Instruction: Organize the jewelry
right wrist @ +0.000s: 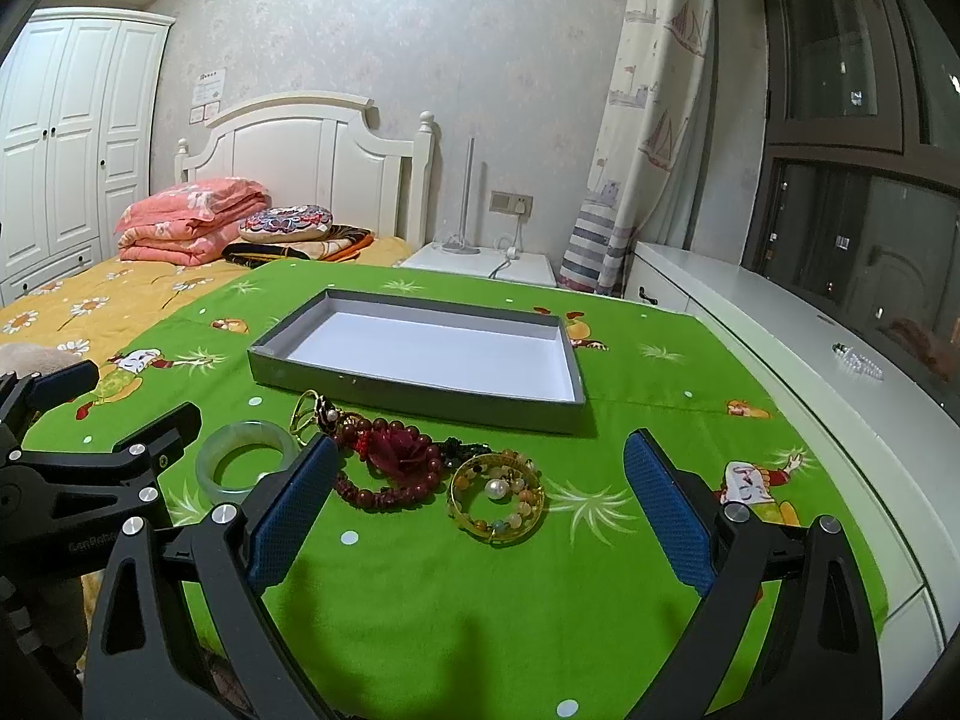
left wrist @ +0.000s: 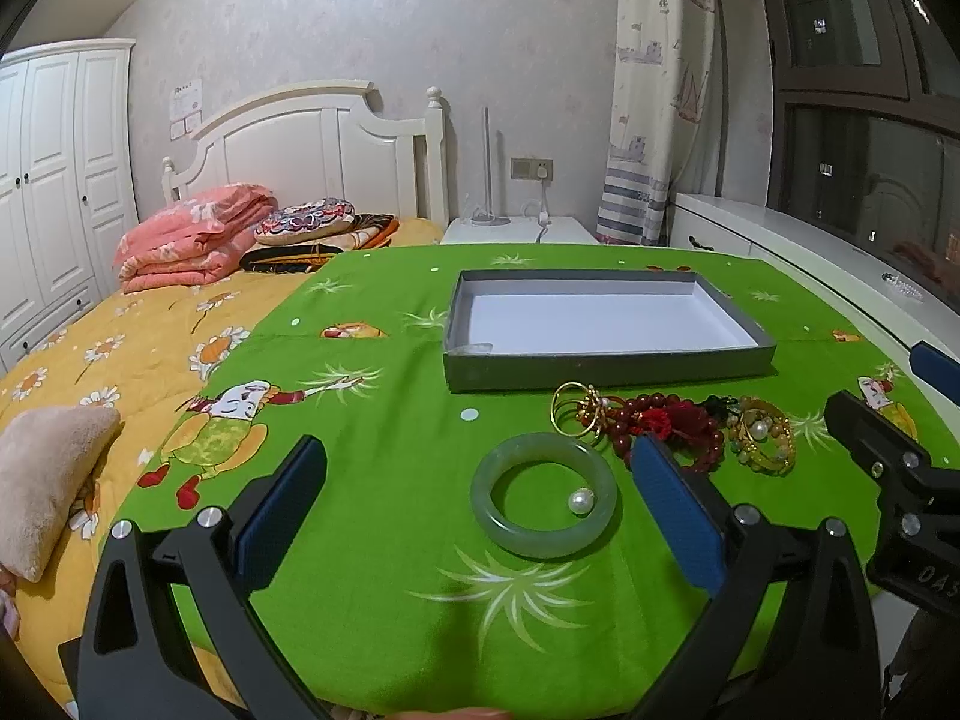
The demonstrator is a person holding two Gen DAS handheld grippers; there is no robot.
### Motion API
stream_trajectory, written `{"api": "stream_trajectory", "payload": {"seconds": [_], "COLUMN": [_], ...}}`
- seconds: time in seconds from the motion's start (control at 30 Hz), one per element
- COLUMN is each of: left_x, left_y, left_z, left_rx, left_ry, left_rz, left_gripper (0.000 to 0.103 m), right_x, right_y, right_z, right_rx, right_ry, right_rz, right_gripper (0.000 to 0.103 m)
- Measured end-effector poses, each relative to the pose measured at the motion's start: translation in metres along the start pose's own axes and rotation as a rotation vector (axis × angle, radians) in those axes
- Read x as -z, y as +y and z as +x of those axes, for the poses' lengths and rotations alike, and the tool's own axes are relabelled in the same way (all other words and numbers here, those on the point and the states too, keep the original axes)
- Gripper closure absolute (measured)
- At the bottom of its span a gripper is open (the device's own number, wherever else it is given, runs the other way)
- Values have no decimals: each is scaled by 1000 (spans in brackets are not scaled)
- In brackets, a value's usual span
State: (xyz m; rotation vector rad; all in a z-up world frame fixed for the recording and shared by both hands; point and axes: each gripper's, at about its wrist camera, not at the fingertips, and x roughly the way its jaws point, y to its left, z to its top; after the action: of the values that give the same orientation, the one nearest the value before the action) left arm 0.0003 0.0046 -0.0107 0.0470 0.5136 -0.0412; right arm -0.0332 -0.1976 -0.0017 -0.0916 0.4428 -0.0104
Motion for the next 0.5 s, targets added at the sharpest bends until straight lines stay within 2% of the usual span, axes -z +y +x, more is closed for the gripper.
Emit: {"api": "stream_trajectory", "payload": {"seconds": [0.5], "left_x": [5], "left_y": [0], "left_z": [4], "left_rx": [-1], "left_ry": [13], "left_rz": [7], "left_gripper": [5], "right_x": [6], "right_y": [-2], "right_z": [5], "right_rx": [-12], "right_ry": [15], "right_rz": [23], "right_gripper": [13]}}
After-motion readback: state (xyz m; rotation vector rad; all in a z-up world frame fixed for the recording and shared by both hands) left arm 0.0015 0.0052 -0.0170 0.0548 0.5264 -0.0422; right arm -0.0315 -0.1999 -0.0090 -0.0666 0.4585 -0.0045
